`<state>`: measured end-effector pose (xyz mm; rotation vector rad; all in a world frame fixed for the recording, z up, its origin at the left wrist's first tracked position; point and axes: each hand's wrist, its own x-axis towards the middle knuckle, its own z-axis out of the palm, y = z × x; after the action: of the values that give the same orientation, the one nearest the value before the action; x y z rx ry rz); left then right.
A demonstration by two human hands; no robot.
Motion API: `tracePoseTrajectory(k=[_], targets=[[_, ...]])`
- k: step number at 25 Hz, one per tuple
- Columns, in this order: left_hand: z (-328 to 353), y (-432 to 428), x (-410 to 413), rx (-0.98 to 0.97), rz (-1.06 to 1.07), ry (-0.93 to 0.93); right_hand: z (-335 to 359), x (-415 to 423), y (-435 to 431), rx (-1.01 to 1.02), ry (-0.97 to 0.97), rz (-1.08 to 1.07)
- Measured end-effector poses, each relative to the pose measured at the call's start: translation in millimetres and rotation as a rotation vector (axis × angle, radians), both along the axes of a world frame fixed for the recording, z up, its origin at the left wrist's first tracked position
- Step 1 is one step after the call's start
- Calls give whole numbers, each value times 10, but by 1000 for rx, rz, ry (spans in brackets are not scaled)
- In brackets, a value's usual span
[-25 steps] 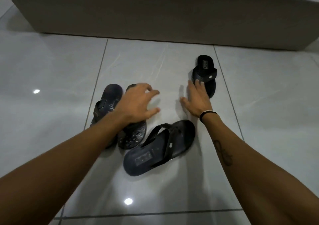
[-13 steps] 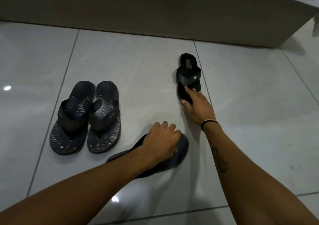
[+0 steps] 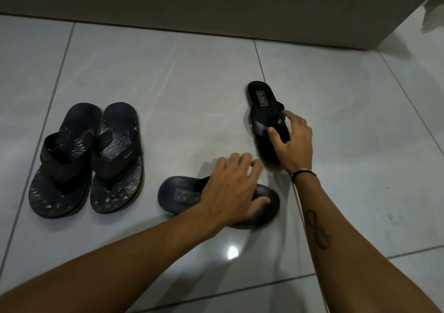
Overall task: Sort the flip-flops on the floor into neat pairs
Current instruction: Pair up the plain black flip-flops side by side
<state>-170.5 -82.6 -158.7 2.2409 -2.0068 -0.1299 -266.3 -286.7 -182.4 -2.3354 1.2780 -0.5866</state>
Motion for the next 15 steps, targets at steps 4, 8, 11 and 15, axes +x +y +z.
tracePoseTrajectory(k=[4,8,11,15], targets=[[14,98,70,352,229,3,-84,199,-87,109,227,122],[108,-159,-83,346,105,47,-43,134,-10,25,222,70],[77,-362,81,276,-14,130,0,12,91,22,159,5],[18,-429,584,192,-40,193,52,-116,150,33,57,-52]])
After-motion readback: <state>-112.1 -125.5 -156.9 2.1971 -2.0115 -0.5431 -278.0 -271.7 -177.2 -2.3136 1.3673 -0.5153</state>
